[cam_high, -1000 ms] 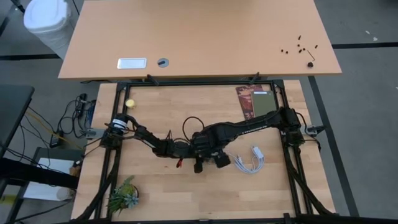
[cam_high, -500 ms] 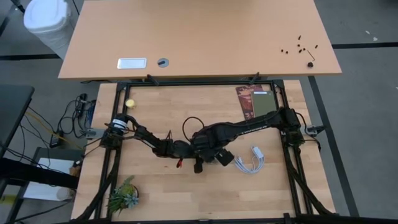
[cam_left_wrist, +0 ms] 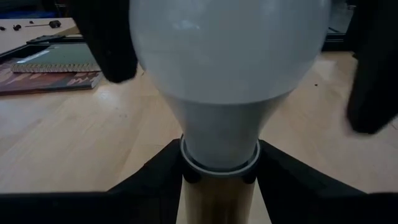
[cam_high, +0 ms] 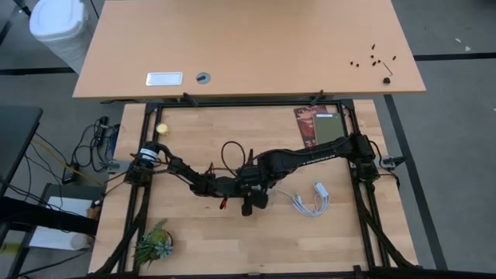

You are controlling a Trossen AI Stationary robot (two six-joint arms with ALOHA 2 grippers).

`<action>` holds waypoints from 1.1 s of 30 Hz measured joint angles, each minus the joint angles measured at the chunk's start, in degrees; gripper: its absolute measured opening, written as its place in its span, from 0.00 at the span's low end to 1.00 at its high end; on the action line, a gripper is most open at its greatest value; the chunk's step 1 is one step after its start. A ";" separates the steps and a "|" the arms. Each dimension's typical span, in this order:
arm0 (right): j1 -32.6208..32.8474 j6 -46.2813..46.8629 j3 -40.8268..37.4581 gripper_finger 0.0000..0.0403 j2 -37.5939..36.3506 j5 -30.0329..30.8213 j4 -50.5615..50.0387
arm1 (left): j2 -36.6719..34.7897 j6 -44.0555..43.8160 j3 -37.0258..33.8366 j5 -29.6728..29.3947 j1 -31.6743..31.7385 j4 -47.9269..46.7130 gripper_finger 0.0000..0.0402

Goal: Screw lightbulb
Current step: Remove the light bulb from the lamp

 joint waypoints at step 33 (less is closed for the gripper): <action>3.39 30.80 -3.91 0.86 -0.04 8.85 -0.88 | 0.00 -1.48 -0.02 -0.24 -0.21 0.11 0.45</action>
